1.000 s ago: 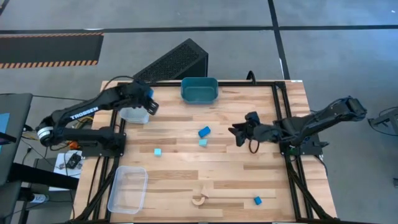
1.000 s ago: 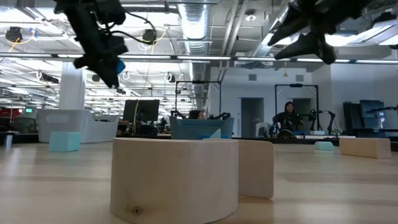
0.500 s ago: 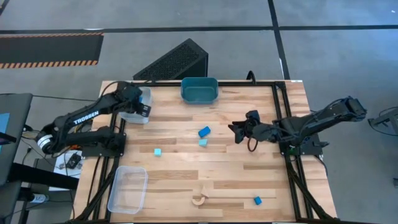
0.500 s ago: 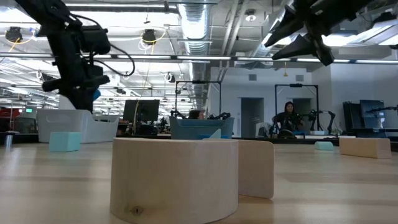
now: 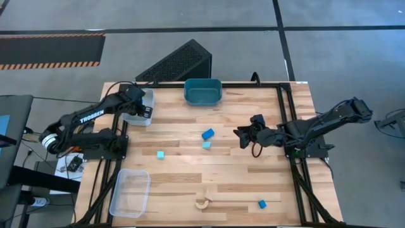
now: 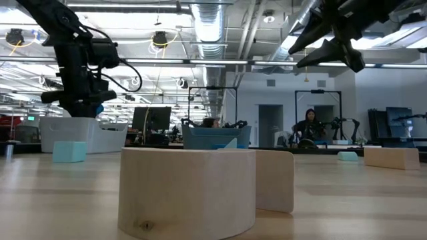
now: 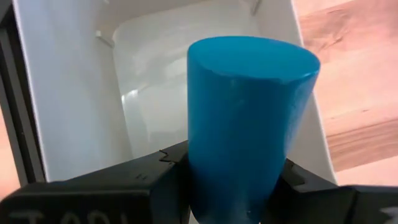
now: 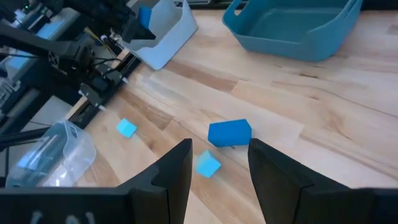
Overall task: Sort & place blocks by color
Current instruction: Put the top blue block into the gray bin
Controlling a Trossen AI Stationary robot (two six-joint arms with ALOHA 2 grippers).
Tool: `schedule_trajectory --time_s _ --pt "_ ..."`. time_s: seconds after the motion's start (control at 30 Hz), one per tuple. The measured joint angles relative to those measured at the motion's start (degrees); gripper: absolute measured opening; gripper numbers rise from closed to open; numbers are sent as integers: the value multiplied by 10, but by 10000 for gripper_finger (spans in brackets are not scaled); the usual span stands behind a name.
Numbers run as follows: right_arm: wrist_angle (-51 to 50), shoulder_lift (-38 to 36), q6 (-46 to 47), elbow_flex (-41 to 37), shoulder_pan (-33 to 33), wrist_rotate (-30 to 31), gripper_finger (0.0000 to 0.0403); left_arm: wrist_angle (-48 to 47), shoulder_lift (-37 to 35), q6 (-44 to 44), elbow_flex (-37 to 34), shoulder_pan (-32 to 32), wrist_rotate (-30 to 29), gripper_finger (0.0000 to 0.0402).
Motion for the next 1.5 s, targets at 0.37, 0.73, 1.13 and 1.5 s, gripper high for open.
schedule_trajectory --time_s 0.37,0.73,1.13,1.5 --pt "-2 0 5 0 17 -14 177 17 43 -9 0 5 3 102" --pt "-8 5 15 0 30 -15 177 17 53 -37 0 4 1 108" --pt "-20 5 15 0 33 -36 177 15 53 -56 0 4 -21 134" --pt "-50 4 10 0 33 -86 177 11 48 -70 2 4 -7 190"
